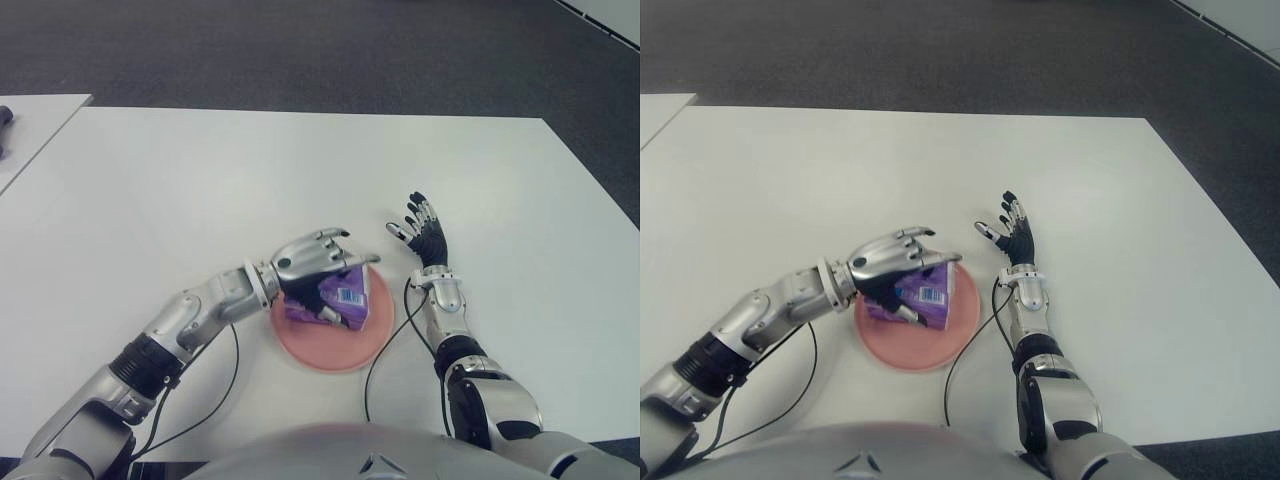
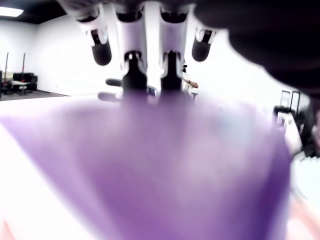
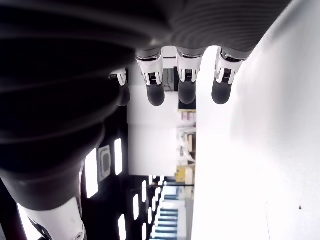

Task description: Put the tissue paper into the plate.

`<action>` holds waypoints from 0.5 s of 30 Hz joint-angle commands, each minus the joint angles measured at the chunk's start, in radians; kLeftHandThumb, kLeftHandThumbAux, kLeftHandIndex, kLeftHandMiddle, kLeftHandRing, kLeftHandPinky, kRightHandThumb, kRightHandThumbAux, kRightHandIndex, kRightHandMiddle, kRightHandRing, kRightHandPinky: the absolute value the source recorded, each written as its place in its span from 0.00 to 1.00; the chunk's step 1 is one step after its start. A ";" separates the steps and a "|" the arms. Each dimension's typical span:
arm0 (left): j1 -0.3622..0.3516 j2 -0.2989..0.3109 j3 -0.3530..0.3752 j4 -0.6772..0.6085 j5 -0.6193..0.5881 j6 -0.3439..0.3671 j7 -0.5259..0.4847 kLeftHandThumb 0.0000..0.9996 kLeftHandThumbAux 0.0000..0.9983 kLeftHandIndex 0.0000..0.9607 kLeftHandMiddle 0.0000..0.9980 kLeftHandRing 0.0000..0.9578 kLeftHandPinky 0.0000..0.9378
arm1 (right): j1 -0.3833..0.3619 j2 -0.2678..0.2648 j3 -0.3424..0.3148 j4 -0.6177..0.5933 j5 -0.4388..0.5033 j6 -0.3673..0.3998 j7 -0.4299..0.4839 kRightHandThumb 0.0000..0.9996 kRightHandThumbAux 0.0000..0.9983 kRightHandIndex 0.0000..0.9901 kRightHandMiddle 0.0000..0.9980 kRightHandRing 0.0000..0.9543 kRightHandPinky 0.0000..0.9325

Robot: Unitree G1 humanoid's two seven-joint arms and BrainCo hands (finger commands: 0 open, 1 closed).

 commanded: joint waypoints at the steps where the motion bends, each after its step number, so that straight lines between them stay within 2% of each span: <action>1: -0.033 -0.038 0.124 -0.018 -0.202 0.055 -0.032 0.00 0.37 0.00 0.00 0.00 0.00 | 0.047 0.014 -0.014 0.064 0.020 0.065 0.017 0.04 0.77 0.00 0.00 0.00 0.03; 3: -0.030 -0.048 0.139 -0.018 -0.237 0.063 -0.038 0.00 0.37 0.00 0.00 0.00 0.00 | 0.044 0.015 -0.016 0.066 0.022 0.066 0.019 0.05 0.77 0.00 0.00 0.00 0.03; 5: -0.015 -0.047 0.207 -0.054 -0.423 0.105 -0.096 0.00 0.37 0.00 0.00 0.00 0.00 | 0.043 0.017 -0.017 0.069 0.019 0.058 0.009 0.06 0.77 0.00 0.00 0.00 0.03; 7: -0.017 -0.056 0.248 -0.068 -0.547 0.149 -0.139 0.00 0.37 0.00 0.00 0.00 0.00 | 0.043 0.019 -0.018 0.073 0.014 0.048 -0.004 0.08 0.75 0.00 0.00 0.00 0.02; 9: -0.112 -0.097 0.264 0.034 -0.614 0.178 -0.162 0.00 0.38 0.00 0.00 0.00 0.00 | 0.043 0.022 -0.014 0.075 0.005 0.037 -0.016 0.09 0.74 0.00 0.00 0.00 0.01; 11: -0.156 -0.121 0.280 0.084 -0.656 0.179 -0.165 0.00 0.38 0.00 0.00 0.00 0.00 | 0.042 0.025 -0.013 0.077 0.002 0.032 -0.021 0.11 0.73 0.00 0.00 0.00 0.00; 15: -0.126 -0.140 0.351 0.042 -0.771 0.183 -0.164 0.00 0.37 0.00 0.00 0.00 0.00 | 0.037 0.030 -0.013 0.079 0.003 0.036 -0.030 0.12 0.70 0.00 0.00 0.00 0.00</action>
